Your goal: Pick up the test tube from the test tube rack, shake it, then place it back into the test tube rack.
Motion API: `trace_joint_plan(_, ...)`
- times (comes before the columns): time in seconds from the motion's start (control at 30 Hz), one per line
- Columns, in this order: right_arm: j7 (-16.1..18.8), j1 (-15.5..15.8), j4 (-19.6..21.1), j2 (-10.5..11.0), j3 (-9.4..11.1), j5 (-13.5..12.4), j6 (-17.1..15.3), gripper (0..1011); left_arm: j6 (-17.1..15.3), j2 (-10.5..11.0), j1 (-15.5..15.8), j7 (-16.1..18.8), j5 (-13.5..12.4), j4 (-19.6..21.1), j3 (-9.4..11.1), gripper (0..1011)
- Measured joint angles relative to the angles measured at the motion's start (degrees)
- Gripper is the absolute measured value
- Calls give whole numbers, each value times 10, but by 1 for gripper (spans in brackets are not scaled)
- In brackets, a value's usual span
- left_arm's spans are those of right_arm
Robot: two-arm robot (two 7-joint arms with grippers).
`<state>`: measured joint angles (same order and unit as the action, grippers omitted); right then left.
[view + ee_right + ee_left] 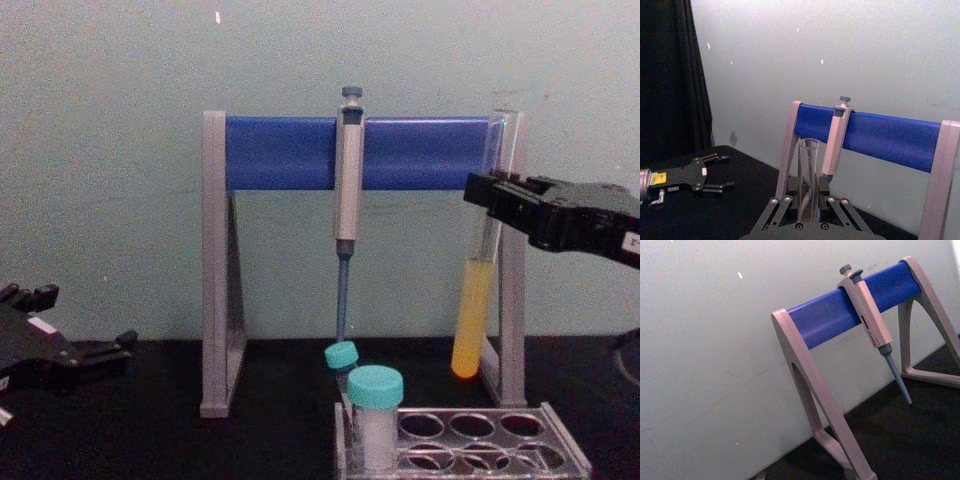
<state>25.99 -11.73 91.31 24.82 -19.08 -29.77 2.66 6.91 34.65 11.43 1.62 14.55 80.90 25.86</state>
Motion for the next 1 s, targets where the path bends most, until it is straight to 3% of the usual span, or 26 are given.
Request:
trace_joint_plan(0.37,9,5,5,5,-2,-6,0,232,0,0,0,0,0,0,0,1001)
trace_joint_plan(0.8,77,13,18,37,-25,-27,16,232,0,0,0,0,0,0,0,1001)
trace_joint_plan(1.0,87,13,20,47,-34,-32,16,232,0,0,0,0,0,0,0,1001)
